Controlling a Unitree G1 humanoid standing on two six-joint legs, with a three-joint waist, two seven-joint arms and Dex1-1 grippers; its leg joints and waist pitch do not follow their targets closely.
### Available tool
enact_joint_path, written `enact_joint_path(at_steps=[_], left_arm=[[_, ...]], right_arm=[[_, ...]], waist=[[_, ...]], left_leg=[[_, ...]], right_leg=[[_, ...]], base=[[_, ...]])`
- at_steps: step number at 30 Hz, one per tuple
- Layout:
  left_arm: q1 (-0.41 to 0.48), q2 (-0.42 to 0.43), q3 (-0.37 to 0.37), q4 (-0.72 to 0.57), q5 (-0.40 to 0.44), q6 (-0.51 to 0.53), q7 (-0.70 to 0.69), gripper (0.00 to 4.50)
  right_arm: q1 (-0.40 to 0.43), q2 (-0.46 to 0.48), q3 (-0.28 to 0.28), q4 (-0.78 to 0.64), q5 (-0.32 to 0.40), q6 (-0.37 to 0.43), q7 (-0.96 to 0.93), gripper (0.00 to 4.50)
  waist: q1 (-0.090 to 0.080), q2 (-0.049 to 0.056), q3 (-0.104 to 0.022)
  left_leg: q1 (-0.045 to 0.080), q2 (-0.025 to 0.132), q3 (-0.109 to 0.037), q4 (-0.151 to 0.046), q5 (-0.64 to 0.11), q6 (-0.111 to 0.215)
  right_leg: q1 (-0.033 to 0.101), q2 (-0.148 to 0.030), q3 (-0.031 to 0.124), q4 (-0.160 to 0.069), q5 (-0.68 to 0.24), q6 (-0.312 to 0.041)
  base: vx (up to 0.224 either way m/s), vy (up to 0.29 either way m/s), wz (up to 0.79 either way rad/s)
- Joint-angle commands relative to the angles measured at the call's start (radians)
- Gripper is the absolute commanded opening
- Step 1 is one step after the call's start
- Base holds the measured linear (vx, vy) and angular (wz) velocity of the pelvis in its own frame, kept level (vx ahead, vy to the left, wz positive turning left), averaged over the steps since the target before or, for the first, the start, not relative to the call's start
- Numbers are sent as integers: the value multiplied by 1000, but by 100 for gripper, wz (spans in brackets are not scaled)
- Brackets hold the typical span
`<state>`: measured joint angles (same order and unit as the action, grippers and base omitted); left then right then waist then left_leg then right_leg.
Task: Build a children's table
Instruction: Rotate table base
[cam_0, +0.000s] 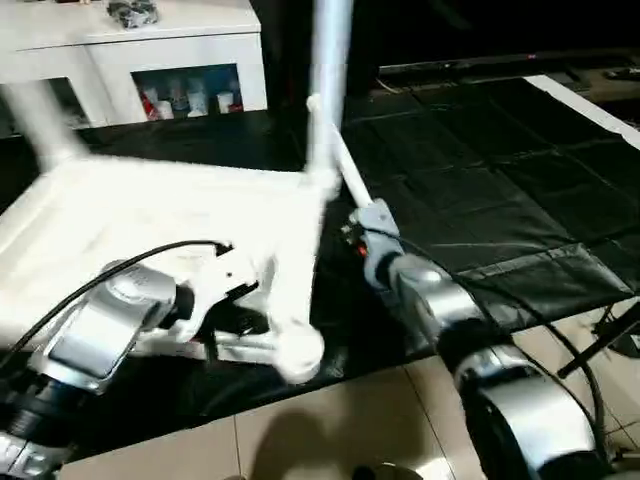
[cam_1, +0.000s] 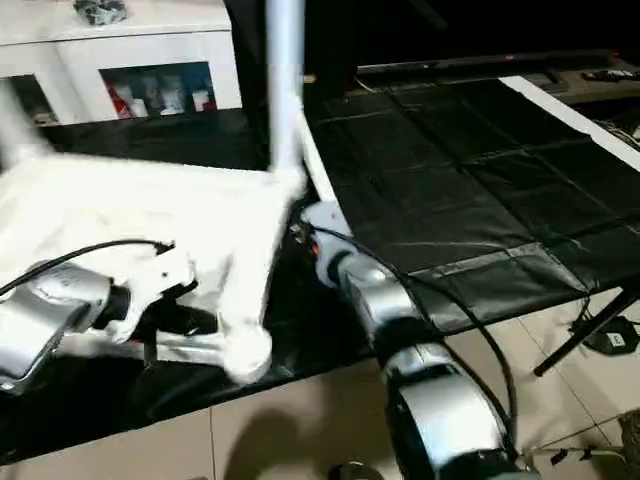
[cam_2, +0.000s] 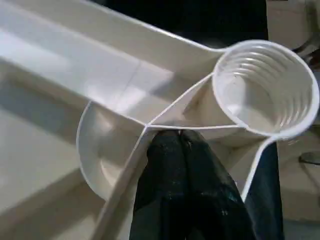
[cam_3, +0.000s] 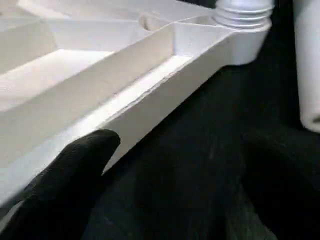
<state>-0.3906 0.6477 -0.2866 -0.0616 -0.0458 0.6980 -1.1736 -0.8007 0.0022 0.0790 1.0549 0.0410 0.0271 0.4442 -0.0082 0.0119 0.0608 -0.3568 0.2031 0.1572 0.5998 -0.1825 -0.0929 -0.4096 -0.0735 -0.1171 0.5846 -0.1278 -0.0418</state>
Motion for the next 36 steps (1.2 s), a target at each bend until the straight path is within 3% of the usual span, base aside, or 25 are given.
enact_joint_path(at_steps=[1, 5, 7, 8, 10, 11, 12, 14, 17, 19, 20, 22, 24, 25, 31, 32, 34, 36], left_arm=[[-42, -33, 3, -23, -26, -39, 18, 3], [-92, -84, 35, 97, 41, -112, 174, 3], [-110, -100, 45, 143, 60, -133, 224, 3], [-146, -137, 68, 271, 92, -247, 333, 3], [-149, -141, 71, 286, 93, -269, 343, 3], [-150, -148, 77, 309, 87, -314, 348, 3], [-150, -155, 82, 323, 79, -344, 346, 3], [-158, -162, 81, 380, 80, -412, 361, 3], [-186, -166, 83, 482, 98, -473, 407, 3], [-196, -168, 92, 517, 96, -497, 420, 3], [-201, -177, 120, 542, 77, -519, 422, 3], [-196, -181, 132, 534, 64, -521, 412, 3], [-183, -181, 141, 513, 47, -534, 388, 3], [-156, -170, 141, 465, 21, -532, 334, 3], [-82, -84, 91, 294, -79, -467, 105, 3], [-72, -47, 50, 270, -75, -439, 44, 3], [-69, -34, 34, 266, -67, -432, 25, 3], [-87, -33, 7, 321, 4, -462, 38, 3]], right_arm=[[-43, 68, 21, 6, 7, -38, 39, 450], [-64, 77, 5, 49, -1, -66, 39, 450], [-61, 73, 2, 46, 0, -73, 34, 450], [-38, 55, -15, 17, 13, -82, 30, 450], [-32, 51, -16, 10, 13, -84, 31, 450], [-16, 37, -17, -13, 12, -91, 33, 450], [-3, 27, -19, -33, 13, -94, 36, 450], [44, -4, -33, -120, 21, -95, 41, 450], [120, -36, -67, -283, 47, -58, 38, 450], [154, -50, -77, -359, 56, -34, 35, 450], [208, -73, -85, -480, 65, 7, 24, 450], [231, -82, -87, -528, 70, 24, 23, 450], [264, -93, -90, -597, 84, 56, 30, 450], [305, -115, -87, -671, 83, 86, 36, 450], [433, -238, -52, -910, 82, 213, 146, 450], [473, -301, -30, -999, 107, 273, 216, 450], [486, -323, -25, -1027, 117, 294, 239, 450], [528, -400, -16, -1119, 170, 361, 317, 450]], waist=[[9, 26, -75], [10, 28, -73], [16, 23, -72], [20, 28, -67], [26, 22, -71], [30, 28, -71], [36, 31, -72], [43, 29, -76], [48, 27, -81], [50, 25, -83], [50, 30, -78], [52, 27, -83], [51, 26, -79], [49, 19, -77], [53, 18, -71], [53, 15, -68], [53, 16, -61], [52, 14, -60]], left_leg=[[1, 21, -7, -71, -288, 17], [3, 21, -7, -71, -320, 17], [8, 19, -6, -70, -328, 17], [9, 20, -7, -73, -341, 16], [18, 20, -5, -70, -350, 11], [10, 20, -7, -73, -334, 11], [12, 22, -7, -74, -332, 8], [12, 23, -5, -74, -316, 9], [3, 20, -3, -73, -258, 28], [3, 19, -3, -72, -251, 32], [3, 16, -2, -73, -255, 32], [4, 19, -3, -72, -241, 29], [2, 19, -3, -74, -247, 32], [2, 20, -3, -75, -259, 30], [7, 22, -2, -79, -290, 34], [6, 20, -1, -78, -299, 37], [9, 21, -1, -81, -320, 44], [15, 13, -3, -77, -346, 40]], right_leg=[[64, -67, 55, -54, -307, -219], [60, -65, 53, -60, -342, -206], [57, -65, 52, -65, -374, -192], [53, -62, 51, -70, -391, -179], [52, -63, 51, -69, -403, -163], [57, -65, 52, -67, -402, -159], [56, -66, 52, -69, -401, -151], [56, -66, 55, -65, -355, -164], [64, -62, 57, -56, -256, -178], [67, -64, 56, -54, -256, -173], [68, -63, 54, -64, -292, -155], [68, -66, 55, -60, -288, -152], [67, -65, 54, -64, -305, -155], [67, -66, 54, -66, -326, -156], [60, -67, 57, -75, -422, -123], [61, -65, 54, -78, -445, -114], [53, -63, 56, -84, -490, -91], [55, -62, 46, -101, -581, -46]], base=[[0, 0, 0], [0, 0, 0], [0, 0, 0], [0, 0, 0], [0, 0, 0], [0, 0, 0], [0, 0, 0], [0, 0, 0], [0, 0, 0], [0, 0, 0], [0, 0, 0], [0, 0, 0], [0, 0, 0], [0, 0, 0], [0, 0, 0], [0, 0, 0], [0, 0, 0], [0, 0, 0]])
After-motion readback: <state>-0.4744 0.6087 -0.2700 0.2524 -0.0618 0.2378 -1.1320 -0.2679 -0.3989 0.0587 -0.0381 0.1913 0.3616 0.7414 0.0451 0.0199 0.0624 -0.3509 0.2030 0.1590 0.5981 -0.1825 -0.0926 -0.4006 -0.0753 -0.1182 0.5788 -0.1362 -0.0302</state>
